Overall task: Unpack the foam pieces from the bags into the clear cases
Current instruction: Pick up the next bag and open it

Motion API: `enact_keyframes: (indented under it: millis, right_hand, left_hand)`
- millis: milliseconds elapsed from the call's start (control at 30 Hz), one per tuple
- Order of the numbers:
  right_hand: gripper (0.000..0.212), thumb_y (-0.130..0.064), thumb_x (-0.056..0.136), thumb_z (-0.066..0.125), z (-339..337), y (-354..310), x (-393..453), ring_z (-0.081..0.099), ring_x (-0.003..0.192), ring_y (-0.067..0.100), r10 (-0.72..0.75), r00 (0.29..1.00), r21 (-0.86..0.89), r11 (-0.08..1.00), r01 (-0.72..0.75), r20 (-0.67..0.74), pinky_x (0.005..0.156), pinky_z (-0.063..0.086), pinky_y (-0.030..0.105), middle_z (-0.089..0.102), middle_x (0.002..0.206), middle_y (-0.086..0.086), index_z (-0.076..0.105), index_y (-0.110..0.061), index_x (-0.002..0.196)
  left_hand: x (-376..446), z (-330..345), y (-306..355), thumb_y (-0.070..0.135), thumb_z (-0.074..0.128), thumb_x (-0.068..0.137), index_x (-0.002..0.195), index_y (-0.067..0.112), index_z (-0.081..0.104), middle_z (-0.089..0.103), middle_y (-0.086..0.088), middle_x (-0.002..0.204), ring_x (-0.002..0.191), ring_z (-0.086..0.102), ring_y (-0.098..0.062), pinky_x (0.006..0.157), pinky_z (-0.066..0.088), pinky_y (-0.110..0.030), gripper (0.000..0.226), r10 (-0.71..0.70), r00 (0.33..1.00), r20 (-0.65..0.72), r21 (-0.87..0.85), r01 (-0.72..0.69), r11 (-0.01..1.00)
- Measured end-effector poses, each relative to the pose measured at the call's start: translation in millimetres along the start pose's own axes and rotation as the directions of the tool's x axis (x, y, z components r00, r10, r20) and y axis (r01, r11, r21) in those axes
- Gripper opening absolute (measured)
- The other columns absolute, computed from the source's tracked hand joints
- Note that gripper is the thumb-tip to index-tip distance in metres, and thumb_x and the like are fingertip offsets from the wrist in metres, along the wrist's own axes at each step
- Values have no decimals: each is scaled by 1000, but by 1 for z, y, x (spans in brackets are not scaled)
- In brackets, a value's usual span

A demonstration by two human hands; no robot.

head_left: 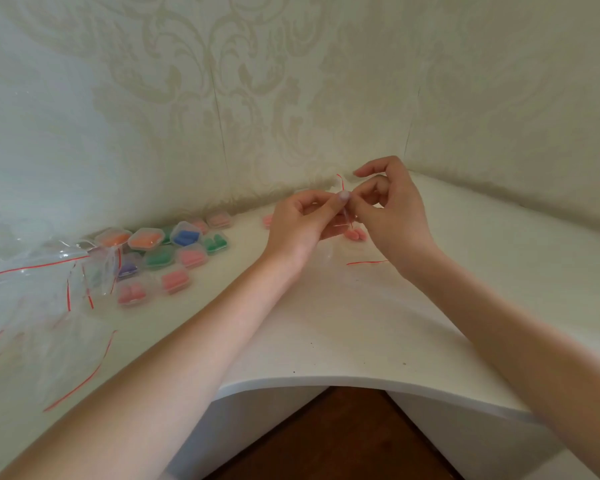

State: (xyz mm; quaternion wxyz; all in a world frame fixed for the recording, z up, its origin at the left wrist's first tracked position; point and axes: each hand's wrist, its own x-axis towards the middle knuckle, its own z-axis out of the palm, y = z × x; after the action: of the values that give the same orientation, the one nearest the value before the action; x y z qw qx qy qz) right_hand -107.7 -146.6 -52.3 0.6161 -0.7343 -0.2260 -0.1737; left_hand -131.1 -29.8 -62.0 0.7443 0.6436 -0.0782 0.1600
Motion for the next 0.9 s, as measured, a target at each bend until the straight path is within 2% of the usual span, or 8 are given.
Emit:
enact_keyframes:
  millis: [133, 233, 367, 467, 600, 700, 800, 900]
  right_hand:
    - [21, -6, 86, 65, -1, 5, 4, 60, 66, 11, 176, 983, 132, 974, -182, 55, 57, 52, 20, 65, 81, 12, 51, -15, 98]
    - [18, -7, 85, 67, -3, 8, 6, 62, 62, 10, 222, 972, 154, 960, -233, 82, 57, 53, 21, 68, 75, 5, 53, -13, 95]
    - [18, -8, 87, 66, -4, 8, 5, 63, 55, 7, 227, 972, 179, 955, -235, 62, 54, 52, 21, 67, 69, 0, 53, -8, 98]
    - [16, -8, 89, 62, -1, 8, 4, 62, 57, 6, 165, 986, 64, 984, -166, 16, 55, 54, 22, 64, 71, 2, 52, -13, 101]
    - [10, -18, 94, 54, 7, 10, 0, 60, 65, 13, 82, 993, -138, 988, -70, 82, 62, 52, 29, 60, 75, 2, 48, -16, 102]
    - [18, -23, 100, 42, 13, 11, -4, 47, 57, 4, 30, 991, -259, 966, 5, 134, 51, 38, 16, 51, 68, -2, 43, -14, 84]
    - [34, -21, 102, 35, 17, 13, -7, 37, 50, 5, -34, 986, -310, 947, 83, 161, 47, 29, 18, 42, 60, -6, 34, -19, 68]
    - [36, -18, 102, 35, 18, 13, -5, 37, 49, 3, -84, 984, -326, 936, 131, 155, 48, 29, 17, 40, 59, -7, 31, -22, 66]
  left_hand:
    - [4, -6, -6, 5, 64, 86, 77, 5, 66, 69, 0, 61, 57, 66, -8, 67, 55, -19, 9, -40, 999, -10, 34, 40, 999]
    - [7, -9, -10, 0, 70, 80, 79, 4, 68, 70, -1, 63, 60, 65, -10, 71, 57, -21, 4, -33, 998, -50, 106, 38, 994]
    - [3, -7, -6, -3, 62, 86, 76, 3, 68, 69, 0, 57, 55, 66, -8, 62, 54, -16, 13, -28, 999, -23, 98, 30, 995]
    - [2, -3, -4, -4, 56, 89, 76, -1, 64, 66, -3, 57, 52, 65, -9, 58, 54, -18, 15, -25, 998, -58, 108, 32, 994]
    - [4, -2, -13, 4, 53, 90, 80, 1, 57, 61, -10, 69, 61, 62, -17, 56, 54, -26, 12, 94, 983, -156, 296, -44, 954]
    - [3, 0, -18, 12, 48, 93, 75, 11, 49, 57, -9, 67, 64, 56, -26, 60, 49, -35, 17, 249, 960, -129, 504, -152, 850]
    - [1, 2, -20, 12, 41, 95, 67, 18, 38, 45, 2, 58, 56, 43, -14, 55, 34, -20, 29, 297, 951, -89, 567, -196, 800]
    - [-1, 1, -21, 18, 36, 95, 67, 12, 39, 41, 5, 57, 54, 38, -11, 52, 29, -20, 30, 312, 949, -35, 593, -231, 771]
